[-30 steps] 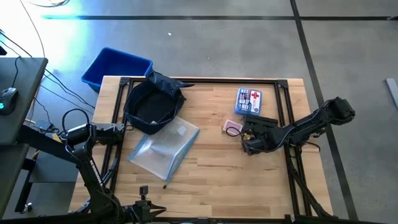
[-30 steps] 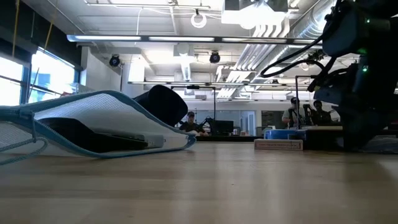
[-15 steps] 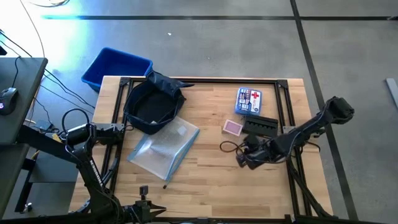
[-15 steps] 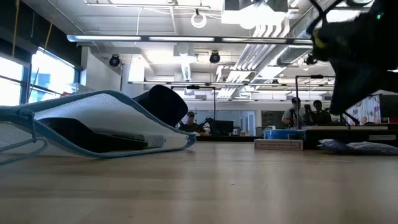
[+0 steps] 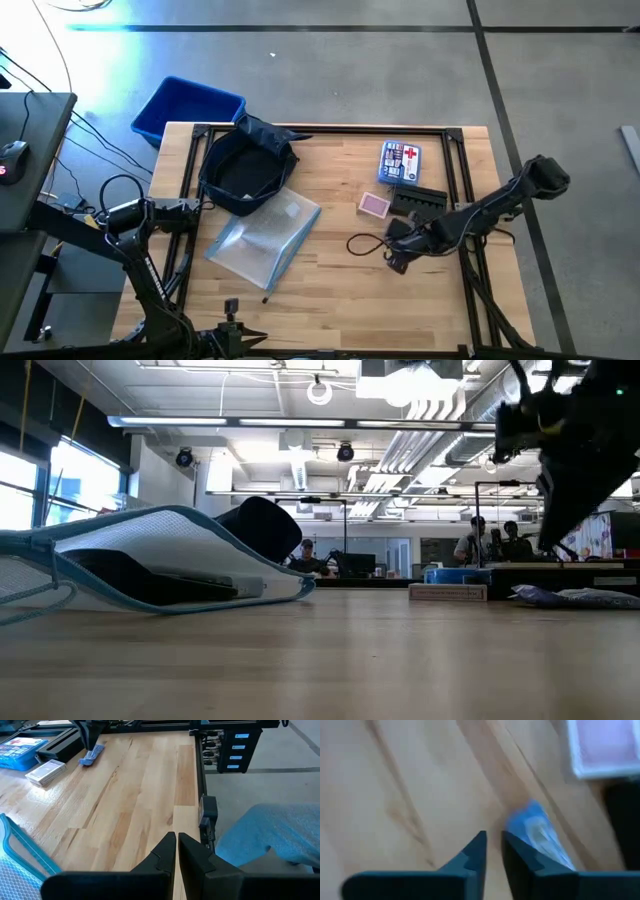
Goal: Unpack backpack
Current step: Put the purple granola bar into the transparent zip bag
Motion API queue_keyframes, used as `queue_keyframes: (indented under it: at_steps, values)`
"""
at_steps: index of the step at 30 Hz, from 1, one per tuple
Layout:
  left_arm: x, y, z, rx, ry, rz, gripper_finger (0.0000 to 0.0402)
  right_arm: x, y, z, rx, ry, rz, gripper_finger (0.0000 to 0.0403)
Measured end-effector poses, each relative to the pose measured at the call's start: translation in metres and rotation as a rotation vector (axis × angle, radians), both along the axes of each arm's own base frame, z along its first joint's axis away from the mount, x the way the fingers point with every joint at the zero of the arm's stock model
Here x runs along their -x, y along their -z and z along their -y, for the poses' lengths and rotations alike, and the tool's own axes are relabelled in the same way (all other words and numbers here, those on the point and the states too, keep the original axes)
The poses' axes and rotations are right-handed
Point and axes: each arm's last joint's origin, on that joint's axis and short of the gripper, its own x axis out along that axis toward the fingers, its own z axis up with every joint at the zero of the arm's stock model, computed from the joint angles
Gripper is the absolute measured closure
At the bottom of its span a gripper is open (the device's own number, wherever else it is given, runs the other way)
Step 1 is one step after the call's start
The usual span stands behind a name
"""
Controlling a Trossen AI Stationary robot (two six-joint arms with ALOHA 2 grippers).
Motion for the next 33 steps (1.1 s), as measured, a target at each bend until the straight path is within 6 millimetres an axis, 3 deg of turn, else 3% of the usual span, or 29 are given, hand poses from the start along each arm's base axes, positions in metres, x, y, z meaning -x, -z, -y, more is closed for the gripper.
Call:
queue_keyframes:
  at_steps: [8, 13, 18, 28, 33]
  values:
    - [0.0, 0.0, 0.0, -0.001, 0.0, -0.001, 0.0402, 0.006, 0.002, 0.011, 0.073, -0.09, -0.112, 0.019]
    - [0.0, 0.0, 0.0, -0.001, -0.001, -0.001, 0.0402, 0.01, 0.009, 0.017, 0.123, -0.092, -0.165, 0.0136]
    - [0.0, 0.0, 0.0, -0.002, -0.001, 0.0, 0.0402, 0.014, 0.025, 0.02, 0.136, -0.089, -0.232, 0.0138]
    - [0.0, 0.0, -0.001, -0.004, -0.003, 0.001, 0.0402, 0.014, 0.048, 0.019, 0.085, -0.087, -0.208, 0.0172]
    - [-0.002, 0.0, -0.001, -0.006, -0.007, 0.002, 0.0402, 0.007, 0.048, 0.013, 0.002, -0.021, -0.115, 0.0244]
